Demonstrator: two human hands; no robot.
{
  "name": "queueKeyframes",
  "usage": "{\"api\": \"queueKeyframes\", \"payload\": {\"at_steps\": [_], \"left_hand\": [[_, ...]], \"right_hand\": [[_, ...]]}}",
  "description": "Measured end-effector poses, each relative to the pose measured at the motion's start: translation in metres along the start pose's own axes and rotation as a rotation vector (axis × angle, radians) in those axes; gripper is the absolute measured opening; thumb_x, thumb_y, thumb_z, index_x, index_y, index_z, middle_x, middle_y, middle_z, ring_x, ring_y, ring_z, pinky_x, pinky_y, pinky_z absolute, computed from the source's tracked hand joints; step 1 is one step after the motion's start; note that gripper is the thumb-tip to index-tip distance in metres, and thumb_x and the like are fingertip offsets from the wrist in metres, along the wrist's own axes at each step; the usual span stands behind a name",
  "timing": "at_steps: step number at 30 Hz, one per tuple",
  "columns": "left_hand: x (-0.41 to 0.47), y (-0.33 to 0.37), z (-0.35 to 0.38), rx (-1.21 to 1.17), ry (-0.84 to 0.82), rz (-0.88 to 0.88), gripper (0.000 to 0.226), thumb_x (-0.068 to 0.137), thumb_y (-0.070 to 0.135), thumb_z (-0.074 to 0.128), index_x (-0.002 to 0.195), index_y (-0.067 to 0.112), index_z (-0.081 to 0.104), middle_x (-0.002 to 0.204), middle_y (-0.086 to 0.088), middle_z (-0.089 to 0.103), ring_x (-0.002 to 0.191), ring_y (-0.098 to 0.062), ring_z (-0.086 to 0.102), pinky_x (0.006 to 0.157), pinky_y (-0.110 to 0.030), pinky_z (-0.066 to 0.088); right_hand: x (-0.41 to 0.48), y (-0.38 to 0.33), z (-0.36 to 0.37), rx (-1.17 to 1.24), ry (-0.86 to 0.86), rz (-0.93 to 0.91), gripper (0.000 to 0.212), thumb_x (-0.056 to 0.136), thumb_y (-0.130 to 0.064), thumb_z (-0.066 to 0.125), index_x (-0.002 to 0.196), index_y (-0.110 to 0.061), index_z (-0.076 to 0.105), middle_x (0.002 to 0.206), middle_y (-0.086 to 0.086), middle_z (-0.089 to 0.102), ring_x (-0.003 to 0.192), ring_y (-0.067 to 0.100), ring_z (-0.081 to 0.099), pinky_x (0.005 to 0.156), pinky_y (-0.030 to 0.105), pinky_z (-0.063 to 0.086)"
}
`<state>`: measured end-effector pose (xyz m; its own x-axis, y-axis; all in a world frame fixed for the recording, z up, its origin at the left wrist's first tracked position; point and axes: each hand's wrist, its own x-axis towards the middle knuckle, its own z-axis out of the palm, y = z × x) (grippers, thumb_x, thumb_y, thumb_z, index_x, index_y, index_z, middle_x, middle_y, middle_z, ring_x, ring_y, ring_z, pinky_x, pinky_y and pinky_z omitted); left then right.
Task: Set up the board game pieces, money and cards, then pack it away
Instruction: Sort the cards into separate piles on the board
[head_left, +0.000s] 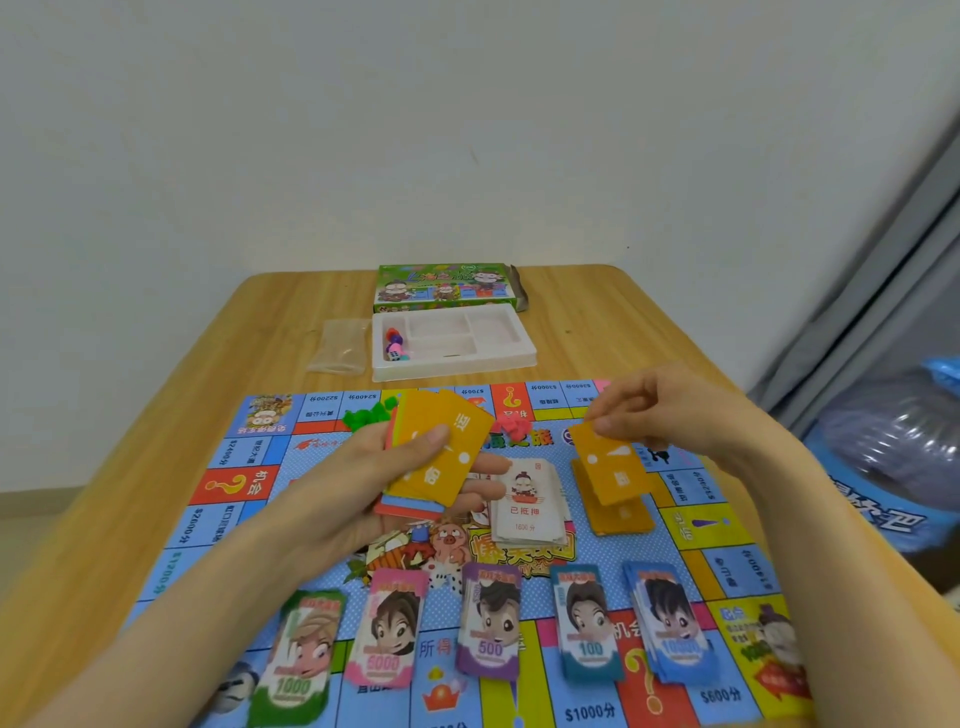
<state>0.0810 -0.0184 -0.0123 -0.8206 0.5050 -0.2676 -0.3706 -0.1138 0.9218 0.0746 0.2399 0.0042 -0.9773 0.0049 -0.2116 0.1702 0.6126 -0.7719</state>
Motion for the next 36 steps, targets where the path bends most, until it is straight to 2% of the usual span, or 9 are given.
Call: {"api": "queueKeyframes", "payload": {"at_steps": [5,12,18,21,24,26,29,33,36], "left_hand": [[0.0,0.0,0.001,-0.001,0.001,0.002,0.037,0.081,0.022,0.054,0.113,0.004,0.057,0.101,-0.019,0.072,0.086,-0.029,0.072,0.075,-0.034,0.059],[0.0,0.0,0.001,-0.002,-0.009,0.005,0.037,0.08,0.021,0.054,0.113,0.003,0.057,0.101,-0.02,0.071,0.086,-0.03,0.072,0.075,-0.035,0.058],[0.0,-0.002,0.001,-0.019,-0.017,-0.002,0.038,0.08,0.02,0.055,0.113,0.002,0.059,0.104,-0.019,0.071,0.086,-0.029,0.072,0.076,-0.035,0.058],[0.001,-0.003,0.0,-0.023,-0.005,0.006,0.037,0.078,0.018,0.056,0.11,0.001,0.06,0.102,-0.019,0.071,0.084,-0.03,0.072,0.074,-0.036,0.059],[0.002,-0.003,-0.001,-0.028,0.011,0.011,0.034,0.075,0.018,0.06,0.104,0.001,0.062,0.098,-0.022,0.071,0.079,-0.03,0.072,0.071,-0.037,0.06],[0.002,-0.004,-0.002,-0.017,0.009,0.007,0.032,0.068,0.02,0.066,0.095,0.002,0.07,0.098,-0.023,0.071,0.079,-0.031,0.072,0.067,-0.037,0.06],[0.001,-0.004,-0.002,0.014,-0.001,0.004,0.027,0.06,0.02,0.07,0.082,0.007,0.076,0.098,-0.023,0.071,0.078,-0.032,0.072,0.063,-0.035,0.06],[0.0,-0.004,-0.001,0.035,0.014,0.008,0.039,0.055,0.017,0.071,0.092,0.004,0.07,0.095,-0.023,0.072,0.073,-0.031,0.072,0.064,-0.038,0.06],[-0.001,-0.003,0.001,0.057,0.009,0.018,0.027,0.051,0.016,0.072,0.077,0.014,0.078,0.091,-0.019,0.073,0.071,-0.029,0.072,0.062,-0.037,0.06]], "right_hand": [[0.004,0.003,0.003,-0.155,-0.077,0.064,0.002,0.084,-0.013,0.068,0.085,-0.015,0.069,0.066,-0.001,0.064,0.045,-0.002,0.051,0.049,0.015,0.041],[0.01,0.009,0.009,-0.331,-0.068,0.085,0.005,0.085,-0.016,0.068,0.082,-0.018,0.064,0.063,-0.008,0.06,0.053,0.0,0.054,0.051,0.014,0.041],[0.011,0.01,0.011,-0.387,-0.069,0.094,0.008,0.086,-0.021,0.067,0.088,-0.017,0.061,0.079,-0.005,0.059,0.065,0.004,0.055,0.053,0.015,0.042],[0.014,0.012,0.014,-0.444,0.072,-0.002,0.013,0.083,-0.028,0.07,0.087,-0.02,0.061,0.08,-0.005,0.054,0.067,0.005,0.048,0.057,0.017,0.037],[0.011,0.004,0.018,-0.222,0.177,-0.211,0.008,0.085,-0.025,0.066,0.082,-0.022,0.06,0.071,-0.009,0.052,0.06,0.001,0.046,0.059,0.016,0.038],[0.003,-0.006,0.022,0.001,0.075,-0.337,0.002,0.089,-0.018,0.061,0.089,-0.02,0.06,0.074,-0.007,0.055,0.057,-0.001,0.049,0.056,0.016,0.041],[-0.006,-0.013,0.029,0.194,-0.172,-0.49,0.012,0.093,-0.012,0.056,0.104,-0.017,0.056,0.089,0.004,0.06,0.062,0.009,0.057,0.057,0.024,0.048],[-0.005,-0.011,0.036,0.217,-0.32,-0.614,0.029,0.092,-0.007,0.05,0.118,-0.018,0.055,0.111,0.009,0.058,0.082,0.02,0.062,0.072,0.024,0.049],[-0.005,-0.011,0.038,0.141,-0.376,-0.649,0.032,0.093,-0.005,0.049,0.121,-0.017,0.056,0.121,-0.006,0.058,0.093,0.019,0.063,0.083,0.022,0.046]]}}
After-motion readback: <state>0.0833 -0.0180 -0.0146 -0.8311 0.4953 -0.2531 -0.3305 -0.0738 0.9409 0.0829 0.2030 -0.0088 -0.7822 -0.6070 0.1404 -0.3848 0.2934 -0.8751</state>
